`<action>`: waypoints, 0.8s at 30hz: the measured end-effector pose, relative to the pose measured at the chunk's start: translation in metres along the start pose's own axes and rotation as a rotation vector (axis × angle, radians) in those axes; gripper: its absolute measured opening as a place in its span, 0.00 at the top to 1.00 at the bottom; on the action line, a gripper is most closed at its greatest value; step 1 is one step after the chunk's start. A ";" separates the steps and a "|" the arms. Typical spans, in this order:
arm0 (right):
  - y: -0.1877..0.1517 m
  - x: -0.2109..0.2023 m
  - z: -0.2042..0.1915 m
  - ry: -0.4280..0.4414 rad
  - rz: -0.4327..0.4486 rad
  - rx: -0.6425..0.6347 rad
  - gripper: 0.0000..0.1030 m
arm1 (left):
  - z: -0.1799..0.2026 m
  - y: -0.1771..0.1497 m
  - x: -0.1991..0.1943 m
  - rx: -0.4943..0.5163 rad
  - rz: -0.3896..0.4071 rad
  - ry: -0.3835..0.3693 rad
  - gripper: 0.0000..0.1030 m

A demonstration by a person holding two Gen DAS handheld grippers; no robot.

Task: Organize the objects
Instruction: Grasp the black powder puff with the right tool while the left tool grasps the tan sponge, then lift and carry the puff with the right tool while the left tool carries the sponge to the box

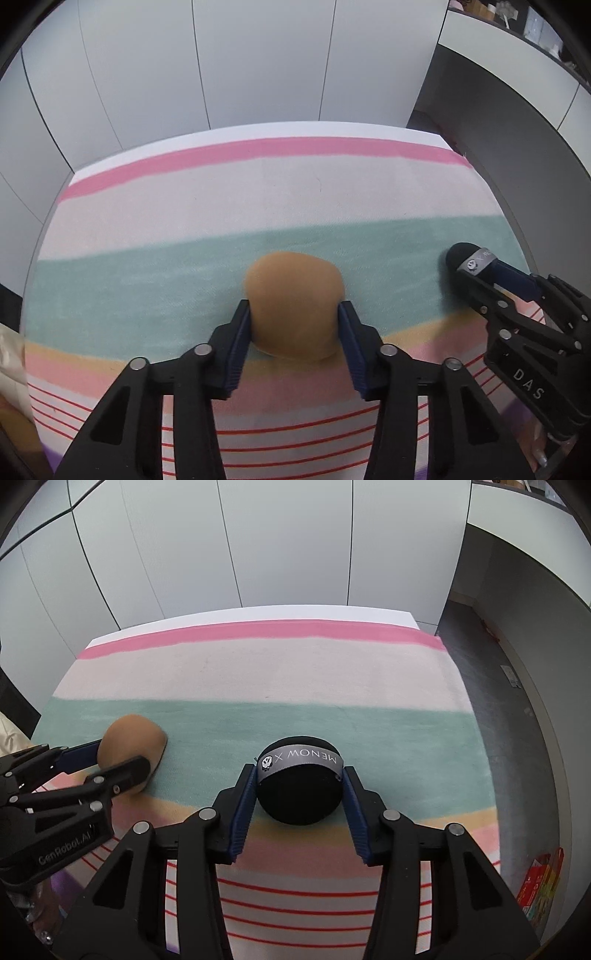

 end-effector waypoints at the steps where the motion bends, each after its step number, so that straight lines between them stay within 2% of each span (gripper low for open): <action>1: 0.000 -0.001 0.001 -0.004 0.000 -0.002 0.54 | -0.001 0.002 -0.001 0.000 0.002 0.004 0.55; 3: 0.001 -0.005 0.003 -0.010 0.001 0.003 0.54 | -0.005 0.005 -0.005 -0.004 0.010 0.028 0.55; 13: 0.022 -0.039 0.006 -0.019 0.020 0.005 0.54 | -0.023 0.031 -0.045 -0.050 0.054 0.053 0.56; 22: 0.076 -0.107 -0.014 -0.039 0.072 -0.031 0.54 | -0.050 0.074 -0.126 -0.079 0.147 0.079 0.56; 24: 0.091 -0.128 -0.020 -0.039 0.075 -0.050 0.54 | -0.055 0.085 -0.152 -0.093 0.186 0.050 0.56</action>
Point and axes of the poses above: each gripper's, at about its wrist camera, not at the fingertips, and x roughly the way its jaws point, z to its right, y to its top, the point moved 10 cm from there along x, roughly the way its jaws point, and after that the axes turned 6 degrees about z, right-handed, at the moved point
